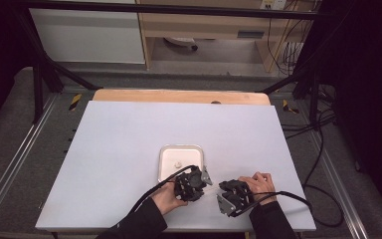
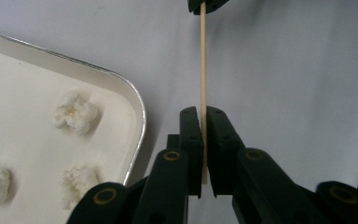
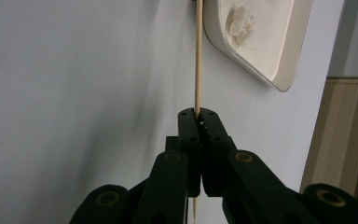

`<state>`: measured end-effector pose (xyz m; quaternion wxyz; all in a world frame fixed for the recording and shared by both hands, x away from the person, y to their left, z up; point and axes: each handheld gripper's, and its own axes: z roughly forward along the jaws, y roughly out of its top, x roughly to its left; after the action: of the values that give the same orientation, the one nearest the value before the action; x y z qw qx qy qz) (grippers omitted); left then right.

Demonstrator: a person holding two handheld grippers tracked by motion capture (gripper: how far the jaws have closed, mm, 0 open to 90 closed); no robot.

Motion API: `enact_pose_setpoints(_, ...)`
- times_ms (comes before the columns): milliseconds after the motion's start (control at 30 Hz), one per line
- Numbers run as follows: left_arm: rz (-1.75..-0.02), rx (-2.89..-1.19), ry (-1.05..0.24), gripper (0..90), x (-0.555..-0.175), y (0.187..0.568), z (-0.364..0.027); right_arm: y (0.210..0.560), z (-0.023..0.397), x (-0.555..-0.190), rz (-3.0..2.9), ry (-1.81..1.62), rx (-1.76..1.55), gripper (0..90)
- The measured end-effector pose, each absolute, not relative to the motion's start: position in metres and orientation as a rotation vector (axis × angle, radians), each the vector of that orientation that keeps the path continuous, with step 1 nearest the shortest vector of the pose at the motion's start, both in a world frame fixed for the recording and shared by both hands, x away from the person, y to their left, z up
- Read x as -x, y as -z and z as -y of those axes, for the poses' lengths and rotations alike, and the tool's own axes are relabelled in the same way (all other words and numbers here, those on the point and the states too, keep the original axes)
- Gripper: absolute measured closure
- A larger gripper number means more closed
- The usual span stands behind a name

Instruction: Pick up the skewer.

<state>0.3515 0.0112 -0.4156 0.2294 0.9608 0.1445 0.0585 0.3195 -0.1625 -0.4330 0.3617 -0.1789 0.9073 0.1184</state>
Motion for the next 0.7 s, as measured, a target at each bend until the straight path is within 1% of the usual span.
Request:
enact_pose_setpoints(267, -0.400, -2.680, -0.172, 88.3, -0.350, 0.417, -0.009, 0.434, 0.160, -0.318, -2.335, -0.297, 0.475, 89.3)
enact_pose_setpoints(500, -0.396, -2.671, -0.193, 88.7, -0.349, 0.416, -0.011, 0.433, 0.160, -0.318, -2.342, -0.324, 0.441, 87.9)
enact_pose_setpoints(567, -0.395, -2.669, -0.199, 88.8, -0.349, 0.415, -0.013, 0.431, 0.161, -0.319, -2.347, -0.356, 0.404, 84.8)
enact_pose_setpoints(700, -0.419, -2.655, -0.215, 88.8, -0.351, 0.414, -0.020, 0.427, 0.165, -0.322, -2.369, -0.457, 0.267, 74.4)
